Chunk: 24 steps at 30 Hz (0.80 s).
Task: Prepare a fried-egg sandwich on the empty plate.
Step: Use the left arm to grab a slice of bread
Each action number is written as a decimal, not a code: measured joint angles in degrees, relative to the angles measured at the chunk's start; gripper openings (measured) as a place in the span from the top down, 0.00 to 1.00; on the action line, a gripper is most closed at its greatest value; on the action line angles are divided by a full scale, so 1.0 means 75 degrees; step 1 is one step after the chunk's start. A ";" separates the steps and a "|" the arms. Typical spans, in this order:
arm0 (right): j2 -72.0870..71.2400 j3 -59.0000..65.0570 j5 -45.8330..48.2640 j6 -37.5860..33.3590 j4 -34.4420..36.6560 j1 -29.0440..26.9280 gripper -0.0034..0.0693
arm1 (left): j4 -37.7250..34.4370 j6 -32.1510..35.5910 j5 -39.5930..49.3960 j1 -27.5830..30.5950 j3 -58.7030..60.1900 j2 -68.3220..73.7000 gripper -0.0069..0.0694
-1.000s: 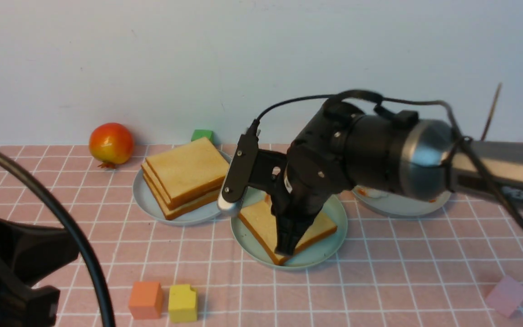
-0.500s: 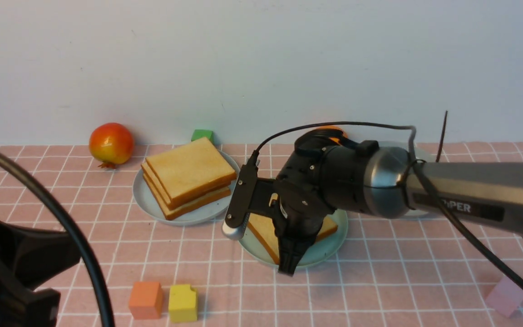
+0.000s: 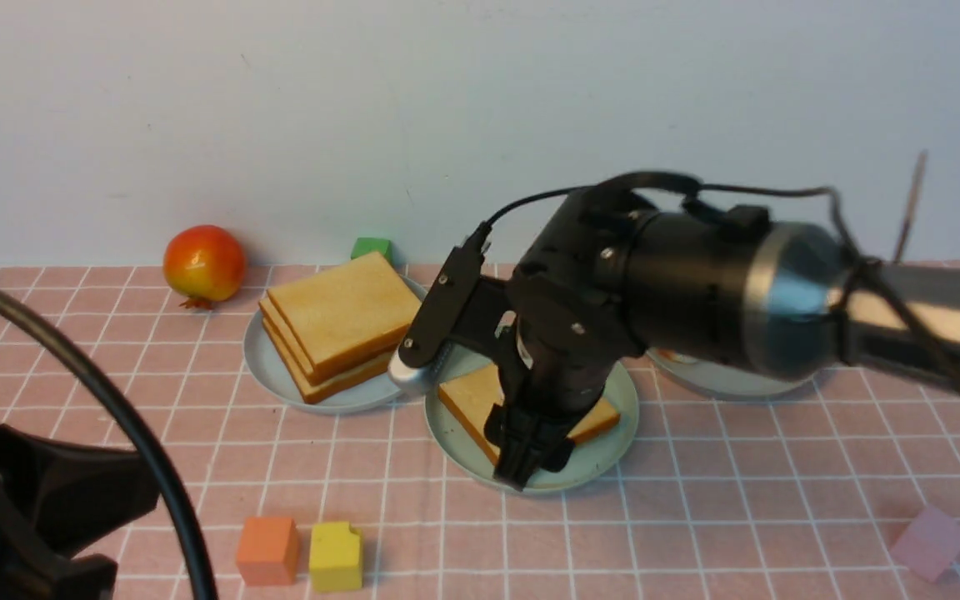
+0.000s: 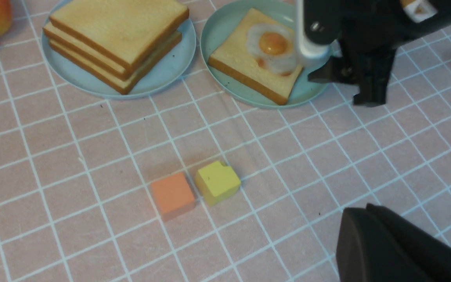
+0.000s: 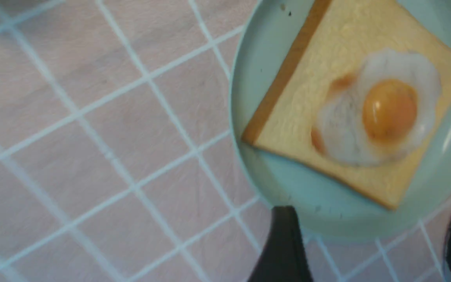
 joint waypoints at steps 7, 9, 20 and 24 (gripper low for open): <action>-0.2034 0.0092 0.2130 0.1610 0.0465 0.0051 0.38 | -0.0217 0.0372 0.0009 0.0289 -0.0128 0.1492 0.89; -0.2755 0.0297 0.2210 0.1758 0.0673 0.0051 0.50 | -0.0586 0.0821 0.0008 0.0823 -0.0354 0.2111 0.89; -0.6012 0.2237 0.2477 0.1842 0.1338 0.0051 0.96 | -0.4103 0.5392 -0.0025 0.3149 -0.2655 0.5295 0.89; -0.6464 0.2357 0.2477 0.1806 0.1345 0.0051 0.96 | -0.3845 0.5584 -0.0057 0.3016 -0.3368 0.6386 0.89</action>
